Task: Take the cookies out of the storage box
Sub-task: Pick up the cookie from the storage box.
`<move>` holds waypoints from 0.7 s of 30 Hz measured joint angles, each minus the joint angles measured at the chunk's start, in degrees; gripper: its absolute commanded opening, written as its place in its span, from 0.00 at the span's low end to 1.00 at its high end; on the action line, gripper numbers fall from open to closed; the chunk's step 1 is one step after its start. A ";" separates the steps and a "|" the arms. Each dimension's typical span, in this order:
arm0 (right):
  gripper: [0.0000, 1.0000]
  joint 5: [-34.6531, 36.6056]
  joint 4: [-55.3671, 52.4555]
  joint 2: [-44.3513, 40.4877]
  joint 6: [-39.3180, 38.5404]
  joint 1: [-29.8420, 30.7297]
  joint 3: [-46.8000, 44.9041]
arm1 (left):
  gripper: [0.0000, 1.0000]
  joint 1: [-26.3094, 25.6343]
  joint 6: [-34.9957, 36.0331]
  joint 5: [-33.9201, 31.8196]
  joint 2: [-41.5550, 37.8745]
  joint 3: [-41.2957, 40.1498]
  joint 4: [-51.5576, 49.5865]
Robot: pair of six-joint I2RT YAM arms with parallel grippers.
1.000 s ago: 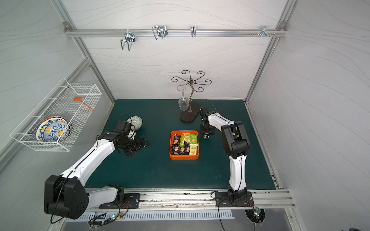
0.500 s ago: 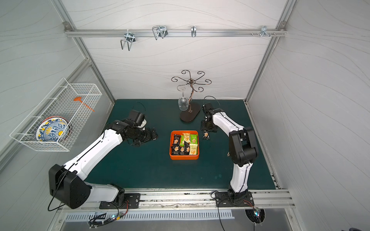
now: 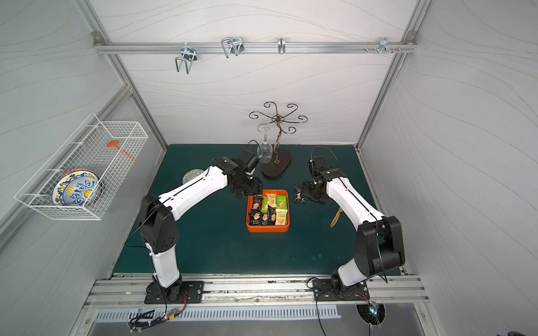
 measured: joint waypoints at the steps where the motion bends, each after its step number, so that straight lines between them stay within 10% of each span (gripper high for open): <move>1: 0.64 -0.48 0.07 -0.94 0.39 -0.50 -0.59 | 0.75 -0.72 0.02 -0.07 1.53 1.40 -0.20; 21: 0.64 -6.71 1.46 -4.35 2.01 -6.25 -2.54 | 0.63 -4.66 -3.69 -4.00 20.68 17.86 -5.46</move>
